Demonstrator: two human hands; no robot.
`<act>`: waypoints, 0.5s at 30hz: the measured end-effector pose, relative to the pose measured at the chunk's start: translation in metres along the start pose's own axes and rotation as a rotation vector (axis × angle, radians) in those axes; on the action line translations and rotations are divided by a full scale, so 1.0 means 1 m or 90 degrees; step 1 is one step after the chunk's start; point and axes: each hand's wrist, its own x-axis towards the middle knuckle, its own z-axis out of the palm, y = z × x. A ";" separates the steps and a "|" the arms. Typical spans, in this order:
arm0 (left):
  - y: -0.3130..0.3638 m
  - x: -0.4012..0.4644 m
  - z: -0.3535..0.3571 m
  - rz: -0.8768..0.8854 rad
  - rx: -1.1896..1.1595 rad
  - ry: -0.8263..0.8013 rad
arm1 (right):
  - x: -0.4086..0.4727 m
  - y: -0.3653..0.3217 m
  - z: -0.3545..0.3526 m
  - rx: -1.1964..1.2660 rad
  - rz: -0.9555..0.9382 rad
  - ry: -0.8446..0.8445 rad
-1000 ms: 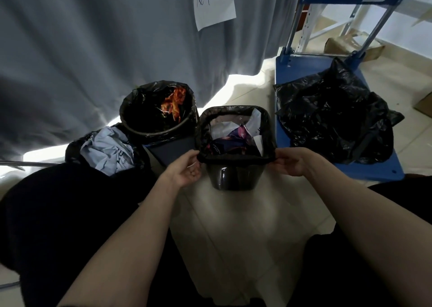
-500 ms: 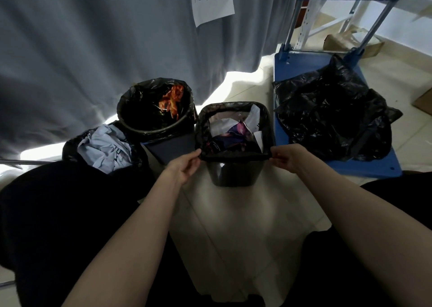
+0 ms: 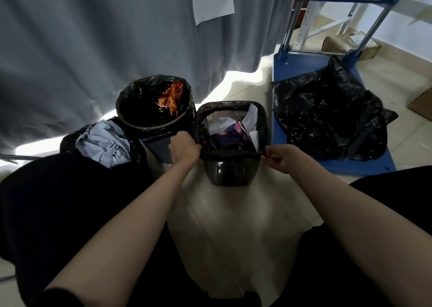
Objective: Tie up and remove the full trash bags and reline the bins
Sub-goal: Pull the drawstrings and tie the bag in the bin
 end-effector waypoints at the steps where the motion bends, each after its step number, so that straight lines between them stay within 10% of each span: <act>1: 0.002 -0.003 0.000 0.047 0.037 0.007 | -0.002 0.001 -0.001 -0.010 0.004 -0.001; 8: 0.007 -0.014 0.005 0.406 0.384 0.001 | -0.003 0.001 -0.006 -0.095 -0.016 -0.009; 15: 0.004 0.017 -0.014 0.433 0.344 -0.095 | -0.013 -0.002 -0.019 -0.273 0.066 -0.125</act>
